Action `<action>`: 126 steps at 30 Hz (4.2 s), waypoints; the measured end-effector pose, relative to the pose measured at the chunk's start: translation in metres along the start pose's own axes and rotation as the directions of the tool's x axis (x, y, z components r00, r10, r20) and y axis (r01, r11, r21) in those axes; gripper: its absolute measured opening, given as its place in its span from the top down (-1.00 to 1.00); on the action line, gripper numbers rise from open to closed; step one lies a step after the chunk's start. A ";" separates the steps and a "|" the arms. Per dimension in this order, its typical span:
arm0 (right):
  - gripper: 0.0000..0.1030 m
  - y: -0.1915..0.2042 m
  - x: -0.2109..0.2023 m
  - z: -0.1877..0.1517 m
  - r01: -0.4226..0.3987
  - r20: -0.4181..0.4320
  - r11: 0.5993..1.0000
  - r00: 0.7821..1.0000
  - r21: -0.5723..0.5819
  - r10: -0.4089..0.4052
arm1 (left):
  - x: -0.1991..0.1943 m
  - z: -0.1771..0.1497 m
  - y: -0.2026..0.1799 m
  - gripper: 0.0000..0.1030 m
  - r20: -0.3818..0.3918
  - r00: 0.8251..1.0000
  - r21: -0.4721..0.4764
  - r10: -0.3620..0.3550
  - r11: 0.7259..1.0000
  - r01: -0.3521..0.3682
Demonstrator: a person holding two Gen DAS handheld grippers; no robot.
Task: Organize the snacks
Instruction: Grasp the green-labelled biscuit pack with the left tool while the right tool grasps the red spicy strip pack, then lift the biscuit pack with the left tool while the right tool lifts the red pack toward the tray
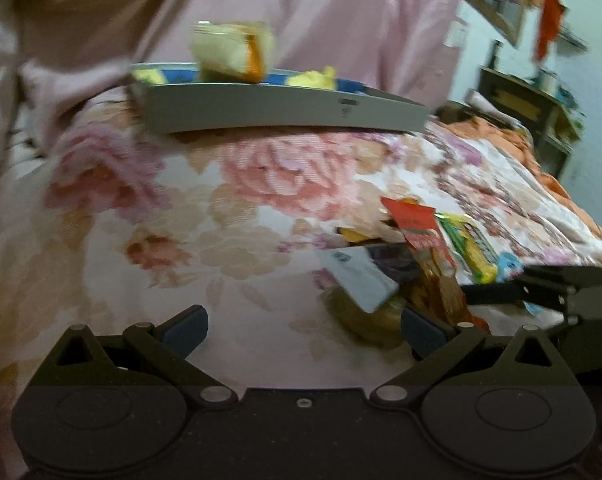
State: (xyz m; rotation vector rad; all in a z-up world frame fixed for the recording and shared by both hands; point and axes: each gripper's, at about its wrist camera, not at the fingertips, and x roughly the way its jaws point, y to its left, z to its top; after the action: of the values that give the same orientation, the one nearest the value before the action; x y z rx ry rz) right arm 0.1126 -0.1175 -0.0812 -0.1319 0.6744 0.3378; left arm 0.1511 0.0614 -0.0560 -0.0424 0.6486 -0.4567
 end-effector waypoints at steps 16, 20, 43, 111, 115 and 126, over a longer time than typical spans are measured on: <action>-0.19 -0.030 -0.021 -0.015 0.000 0.013 1.000 1.000 0.009 0.000 | 0.037 0.002 -0.032 -0.75 -0.061 0.991 0.206 -0.123 0.969 0.133; -0.19 -0.031 -0.022 -0.015 -0.005 0.012 1.000 1.000 0.017 0.005 | 0.038 0.003 -0.030 -0.70 -0.051 0.990 0.200 -0.130 0.970 0.138; -0.22 -0.029 -0.021 -0.014 -0.005 0.005 1.000 1.000 0.018 0.005 | 0.039 0.002 -0.034 -0.18 -0.041 0.993 0.228 -0.110 0.967 0.117; -0.34 -0.009 -0.022 -0.028 0.006 0.024 0.999 1.000 -0.034 -0.005 | -0.014 -0.025 -0.060 -0.22 -0.110 0.989 0.123 0.098 0.989 -0.084; -0.18 -0.007 -0.025 -0.029 0.012 0.034 1.000 0.999 -0.027 -0.011 | -0.016 -0.025 -0.062 -0.13 -0.102 0.990 0.114 0.097 0.990 -0.086; -0.05 0.004 -0.037 -0.034 0.033 0.080 0.994 0.996 -0.107 -0.024 | -0.021 -0.025 -0.067 -0.02 -0.076 0.994 0.104 0.082 0.992 -0.074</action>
State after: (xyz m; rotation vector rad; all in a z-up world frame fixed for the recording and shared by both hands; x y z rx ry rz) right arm 0.0642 -0.1317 -0.0840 -0.2302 0.5755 0.3502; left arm 0.0952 0.0128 -0.0521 0.0978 0.7027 -0.4166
